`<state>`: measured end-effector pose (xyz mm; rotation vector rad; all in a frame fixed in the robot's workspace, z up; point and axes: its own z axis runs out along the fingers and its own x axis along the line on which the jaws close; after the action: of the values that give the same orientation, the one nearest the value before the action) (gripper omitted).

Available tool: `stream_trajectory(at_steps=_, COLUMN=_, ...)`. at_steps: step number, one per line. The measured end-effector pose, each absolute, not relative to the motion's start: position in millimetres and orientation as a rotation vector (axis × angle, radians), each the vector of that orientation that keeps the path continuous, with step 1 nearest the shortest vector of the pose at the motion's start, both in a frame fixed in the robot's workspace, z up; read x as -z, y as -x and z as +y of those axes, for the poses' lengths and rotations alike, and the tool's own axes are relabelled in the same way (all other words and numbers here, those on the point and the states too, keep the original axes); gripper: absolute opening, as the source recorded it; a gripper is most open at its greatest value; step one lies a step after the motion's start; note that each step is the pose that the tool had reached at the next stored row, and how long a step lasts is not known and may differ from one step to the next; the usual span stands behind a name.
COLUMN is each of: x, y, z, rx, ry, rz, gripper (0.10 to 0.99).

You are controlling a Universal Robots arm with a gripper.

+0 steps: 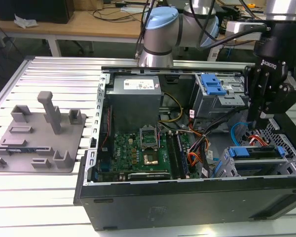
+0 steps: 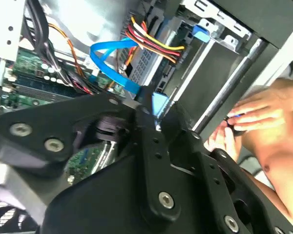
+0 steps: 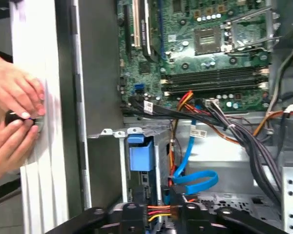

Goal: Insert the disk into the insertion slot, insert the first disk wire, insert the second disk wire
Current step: 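Insert the second disk wire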

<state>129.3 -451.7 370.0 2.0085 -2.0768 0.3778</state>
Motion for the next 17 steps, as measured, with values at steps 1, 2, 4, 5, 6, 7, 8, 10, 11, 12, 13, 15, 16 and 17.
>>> stream_trajectory(at_steps=1, x=-369, y=-129, z=-449, rx=-0.392, ry=-2.006, rz=-2.065, gripper=0.341)
stream_trajectory(at_steps=2, x=-368, y=-128, z=-446, rx=-0.401, ry=-2.007, rz=-2.057, gripper=0.271)
stream_trajectory(at_steps=4, x=-367, y=-128, z=-441, rx=-0.409, ry=-2.010, rz=-2.049, gripper=0.271)
stream_trajectory(at_steps=5, x=-365, y=-128, z=-437, rx=-0.413, ry=-2.015, rz=-2.045, gripper=0.271)
stream_trajectory(at_steps=6, x=-363, y=-127, z=-432, rx=-0.417, ry=-2.021, rz=-2.040, gripper=0.271)
stream_trajectory(at_steps=7, x=-362, y=-127, z=-431, rx=-0.424, ry=-2.026, rz=-2.037, gripper=0.271)
stream_trajectory(at_steps=8, x=-361, y=-127, z=-431, rx=-0.431, ry=-2.028, rz=-2.034, gripper=0.271)
stream_trajectory(at_steps=10, x=-361, y=-126, z=-431, rx=-0.441, ry=-2.028, rz=-2.031, gripper=0.271)
stream_trajectory(at_steps=11, x=-361, y=-126, z=-431, rx=-0.447, ry=-2.028, rz=-2.030, gripper=0.271)
stream_trajectory(at_steps=12, x=-360, y=-125, z=-431, rx=-0.454, ry=-2.029, rz=-2.030, gripper=0.271)
stream_trajectory(at_steps=13, x=-360, y=-124, z=-431, rx=-0.457, ry=-2.030, rz=-2.031, gripper=0.271)
stream_trajectory(at_steps=15, x=-358, y=-124, z=-432, rx=-0.461, ry=-2.032, rz=-2.031, gripper=0.271)
stream_trajectory(at_steps=16, x=-357, y=-124, z=-432, rx=-0.462, ry=-2.033, rz=-2.031, gripper=0.271)
stream_trajectory(at_steps=17, x=-356, y=-124, z=-433, rx=-0.462, ry=-2.033, rz=-2.031, gripper=0.271)
